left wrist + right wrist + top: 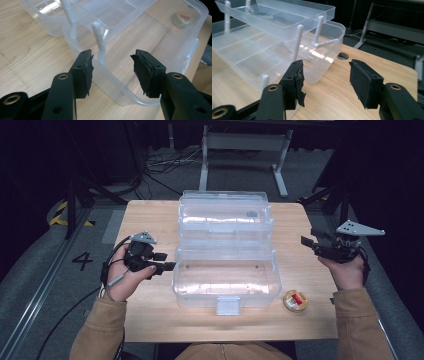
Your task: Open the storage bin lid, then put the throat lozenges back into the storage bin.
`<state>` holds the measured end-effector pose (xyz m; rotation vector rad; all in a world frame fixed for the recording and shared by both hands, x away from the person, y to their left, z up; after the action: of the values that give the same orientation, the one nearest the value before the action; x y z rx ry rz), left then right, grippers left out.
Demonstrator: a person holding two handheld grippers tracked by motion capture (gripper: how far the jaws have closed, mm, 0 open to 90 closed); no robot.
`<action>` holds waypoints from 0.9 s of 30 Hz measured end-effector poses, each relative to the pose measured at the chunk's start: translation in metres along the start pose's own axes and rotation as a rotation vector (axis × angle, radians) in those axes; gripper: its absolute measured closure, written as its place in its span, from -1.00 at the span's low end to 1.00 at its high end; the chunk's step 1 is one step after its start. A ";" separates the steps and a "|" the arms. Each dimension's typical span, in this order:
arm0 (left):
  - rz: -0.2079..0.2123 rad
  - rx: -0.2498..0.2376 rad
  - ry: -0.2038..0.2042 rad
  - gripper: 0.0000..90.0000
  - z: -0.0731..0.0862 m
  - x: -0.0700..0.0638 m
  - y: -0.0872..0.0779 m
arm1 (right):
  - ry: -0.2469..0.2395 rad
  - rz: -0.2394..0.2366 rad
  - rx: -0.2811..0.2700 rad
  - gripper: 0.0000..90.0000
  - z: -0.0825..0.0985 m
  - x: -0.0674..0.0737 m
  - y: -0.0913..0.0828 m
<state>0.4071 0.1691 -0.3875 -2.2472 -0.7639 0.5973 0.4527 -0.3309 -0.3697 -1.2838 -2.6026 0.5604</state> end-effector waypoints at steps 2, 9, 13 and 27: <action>-0.010 0.001 -0.001 0.09 0.000 0.003 0.000 | 0.000 -0.002 0.002 -0.02 0.000 0.001 -0.003; -0.014 -0.006 -0.015 0.07 0.000 0.007 -0.001 | 0.014 -0.017 0.001 -0.06 0.001 0.001 -0.012; -0.016 -0.005 -0.019 0.07 0.000 0.009 -0.001 | 0.026 -0.026 0.007 -0.06 0.003 0.000 -0.018; -0.021 -0.014 -0.025 0.07 -0.001 0.013 -0.003 | -0.030 -0.083 0.039 -0.04 0.010 0.007 -0.026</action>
<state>0.4160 0.1792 -0.3877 -2.2451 -0.8056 0.6127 0.4261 -0.3428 -0.3684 -1.1587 -2.6407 0.6174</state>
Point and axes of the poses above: each handheld gripper's, and its own axes: y roughly forward along the jaws, z roughly out of its underside, x roughly to its left, the point moved 5 cm from there along y, roughly forward along the jaws, and after that the axes turned 2 degrees about x, right-handed, at the moved point
